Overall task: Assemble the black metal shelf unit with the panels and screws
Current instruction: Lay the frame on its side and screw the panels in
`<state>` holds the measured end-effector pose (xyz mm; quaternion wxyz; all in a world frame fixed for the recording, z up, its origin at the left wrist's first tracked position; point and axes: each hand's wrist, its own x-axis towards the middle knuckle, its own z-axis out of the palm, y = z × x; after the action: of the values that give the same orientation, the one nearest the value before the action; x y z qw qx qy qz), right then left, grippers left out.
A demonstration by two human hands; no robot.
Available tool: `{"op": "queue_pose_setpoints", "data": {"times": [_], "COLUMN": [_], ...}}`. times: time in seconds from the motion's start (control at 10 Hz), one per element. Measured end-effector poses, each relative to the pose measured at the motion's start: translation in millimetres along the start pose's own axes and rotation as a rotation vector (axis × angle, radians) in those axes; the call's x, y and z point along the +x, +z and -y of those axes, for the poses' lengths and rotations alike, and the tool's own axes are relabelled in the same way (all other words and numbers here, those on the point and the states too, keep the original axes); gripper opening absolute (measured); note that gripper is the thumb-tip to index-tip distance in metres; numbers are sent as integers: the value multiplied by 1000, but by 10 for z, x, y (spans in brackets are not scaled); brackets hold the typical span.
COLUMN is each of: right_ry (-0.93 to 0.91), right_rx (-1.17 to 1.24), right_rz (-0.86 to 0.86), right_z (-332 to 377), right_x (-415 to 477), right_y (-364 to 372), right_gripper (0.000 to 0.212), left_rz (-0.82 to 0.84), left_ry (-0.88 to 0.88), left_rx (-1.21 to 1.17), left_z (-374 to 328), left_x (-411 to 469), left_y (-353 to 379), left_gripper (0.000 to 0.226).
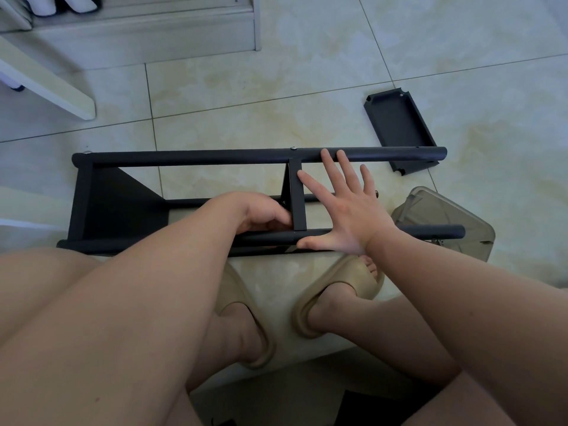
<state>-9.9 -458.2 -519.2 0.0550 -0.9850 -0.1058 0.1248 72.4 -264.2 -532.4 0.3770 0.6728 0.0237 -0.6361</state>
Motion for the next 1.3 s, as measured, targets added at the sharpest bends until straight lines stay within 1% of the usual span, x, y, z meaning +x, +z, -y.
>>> {"op": "queue_pose_setpoints", "data": {"times": [0.1,0.2,0.3,0.4,0.5,0.6,0.7,0.8,0.9,1.0,1.1,1.2,1.3], "right_ry": [1,3,0,0,0,1,2,2,4,7,7,11,10], "right_rx": [2,5,3,3,3,5,-3,-1,4,7,5,4,7], "right_rz": [-1,-3,-5,-4,-2,1,6,9,9,10,14,21,21], "right_z": [3,3,3,2,2,0,4,9,9,10,15,20,21], "right_x": [-2,-6,-5,-3,-2,-2,-4,-7,-9,-13,-13,-12,-15], "right_y": [-5,-8,-6,-5,-2,-9,-15,-19,-24,-32,-39,-43,-46], "right_gripper": [120,120,120,120,120,120,120,120,120,120,120,120,120], "left_rz": [70,34,-14,-7,70,78,-2,-7,59,72,43,7,44], "left_ry": [6,9,14,2,-13,-10,-12,-38,-51,-27,-28,-46,-41], "left_rx": [-52,-53,3,24,-38,-92,-28,30,-11,-78,-70,-24,-27], "left_z": [7,5,0,-18,-7,-10,-27,-29,-20,-10,-17,-21,-14], "left_x": [-24,-18,7,-19,-45,-51,-26,-22,-45,-48,-30,5,-7], "left_y": [-27,-18,7,17,-13,-10,22,25,7,-7,10,16,6], "left_gripper": [21,22,24,21,32,30,20,16,32,36,33,35,36]}}
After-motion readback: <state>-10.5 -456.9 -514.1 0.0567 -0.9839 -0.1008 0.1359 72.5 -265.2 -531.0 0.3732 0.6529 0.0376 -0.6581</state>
